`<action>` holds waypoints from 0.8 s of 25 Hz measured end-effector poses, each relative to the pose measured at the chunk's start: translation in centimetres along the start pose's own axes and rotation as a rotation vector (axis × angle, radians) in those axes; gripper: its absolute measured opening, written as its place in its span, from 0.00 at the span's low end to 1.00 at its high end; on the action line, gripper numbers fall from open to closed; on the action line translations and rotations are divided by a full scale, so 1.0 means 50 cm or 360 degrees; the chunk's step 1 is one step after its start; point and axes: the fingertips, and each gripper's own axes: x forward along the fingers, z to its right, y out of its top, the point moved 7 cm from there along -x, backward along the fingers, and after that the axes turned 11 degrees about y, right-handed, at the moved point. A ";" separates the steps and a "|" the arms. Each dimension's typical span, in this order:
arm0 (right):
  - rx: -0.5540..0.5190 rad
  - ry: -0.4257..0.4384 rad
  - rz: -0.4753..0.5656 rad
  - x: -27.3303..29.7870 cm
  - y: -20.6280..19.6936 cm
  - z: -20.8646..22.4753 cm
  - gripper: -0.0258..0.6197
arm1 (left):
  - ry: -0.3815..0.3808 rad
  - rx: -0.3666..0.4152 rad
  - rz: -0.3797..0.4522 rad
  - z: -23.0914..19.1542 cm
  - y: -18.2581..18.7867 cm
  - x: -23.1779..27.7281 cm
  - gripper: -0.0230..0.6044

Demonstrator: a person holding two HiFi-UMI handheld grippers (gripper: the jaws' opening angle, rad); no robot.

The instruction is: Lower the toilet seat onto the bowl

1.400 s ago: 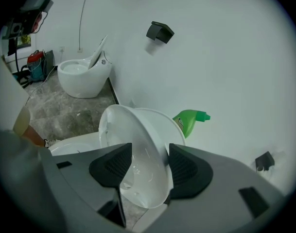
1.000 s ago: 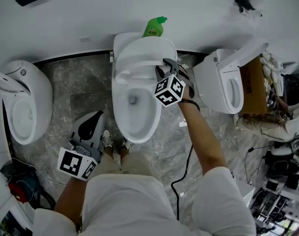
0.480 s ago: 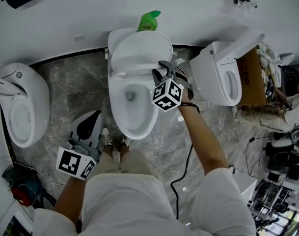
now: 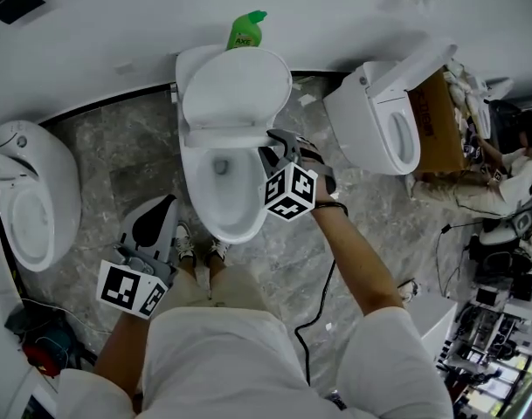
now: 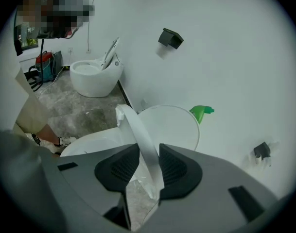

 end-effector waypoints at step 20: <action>-0.0033 0.0218 -0.0200 -0.021 -0.104 -0.265 0.27 | -0.0234 0.0036 -0.0085 0.025 -0.028 0.033 0.03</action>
